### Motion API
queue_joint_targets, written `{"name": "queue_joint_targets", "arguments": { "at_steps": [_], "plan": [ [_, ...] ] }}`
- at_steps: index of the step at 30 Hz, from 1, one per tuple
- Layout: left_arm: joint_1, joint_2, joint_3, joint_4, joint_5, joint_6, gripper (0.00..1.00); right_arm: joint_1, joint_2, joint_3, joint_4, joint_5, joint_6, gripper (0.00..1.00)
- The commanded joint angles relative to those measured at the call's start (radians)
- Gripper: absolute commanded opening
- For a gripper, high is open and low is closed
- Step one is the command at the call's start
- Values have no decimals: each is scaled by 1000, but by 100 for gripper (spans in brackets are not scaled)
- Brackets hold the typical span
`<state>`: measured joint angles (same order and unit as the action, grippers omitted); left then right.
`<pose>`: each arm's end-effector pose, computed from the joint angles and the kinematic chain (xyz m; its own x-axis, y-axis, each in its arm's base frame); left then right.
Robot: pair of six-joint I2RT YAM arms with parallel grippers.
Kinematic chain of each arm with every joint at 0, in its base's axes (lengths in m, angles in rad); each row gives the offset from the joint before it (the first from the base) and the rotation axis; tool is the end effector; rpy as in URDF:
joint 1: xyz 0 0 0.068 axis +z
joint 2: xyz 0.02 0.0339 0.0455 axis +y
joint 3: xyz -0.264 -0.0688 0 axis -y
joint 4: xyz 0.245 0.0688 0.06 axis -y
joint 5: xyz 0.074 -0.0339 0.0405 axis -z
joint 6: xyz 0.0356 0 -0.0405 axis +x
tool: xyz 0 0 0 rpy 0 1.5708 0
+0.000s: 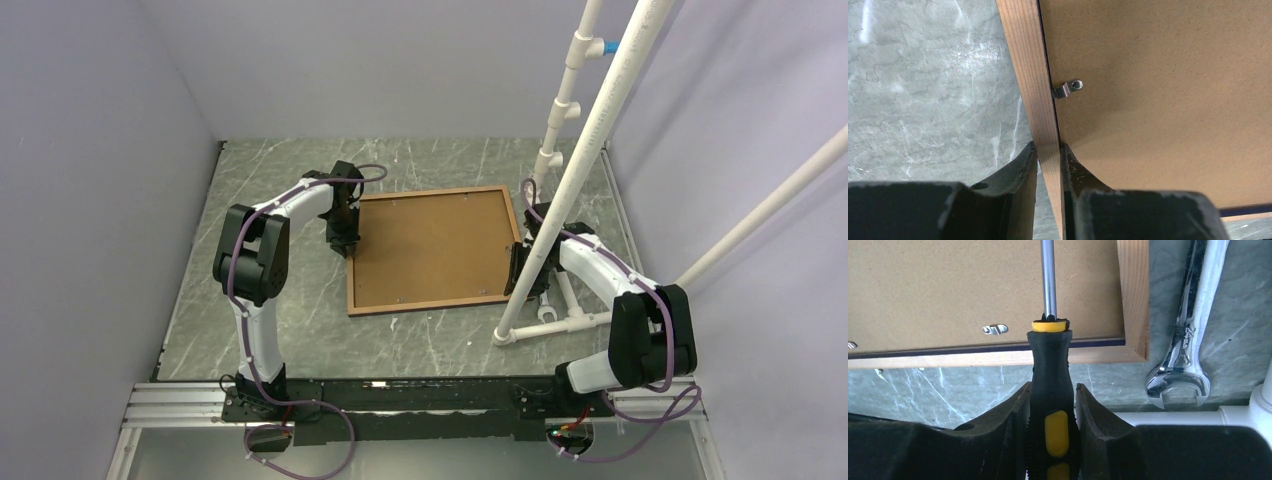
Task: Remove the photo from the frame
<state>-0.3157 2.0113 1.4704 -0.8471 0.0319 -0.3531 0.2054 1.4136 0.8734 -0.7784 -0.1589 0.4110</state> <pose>0.3736 -0.1232 0.1698 -0.9863 -0.0415 -0.1597 -0.0269 0.9954 -0.0923 0.2405 0.0559 0.1940 -0.9650 0.2019 -0.1675 0.1587 0.9577 0.2402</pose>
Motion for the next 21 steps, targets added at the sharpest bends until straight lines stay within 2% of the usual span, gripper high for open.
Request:
{"name": "queue_joint_targets", "arguments": {
  "at_steps": [1, 8, 21],
  "plan": [
    [2, 20, 22, 16, -41, 37, 0, 9, 6, 44, -30, 68, 11, 0],
    [3, 20, 22, 17, -41, 37, 0, 9, -9, 62, -82, 153, 26, 0],
    [3, 16, 19, 18, -28, 39, 0, 9, -20, 64, -116, 125, 29, 0]
  ]
}}
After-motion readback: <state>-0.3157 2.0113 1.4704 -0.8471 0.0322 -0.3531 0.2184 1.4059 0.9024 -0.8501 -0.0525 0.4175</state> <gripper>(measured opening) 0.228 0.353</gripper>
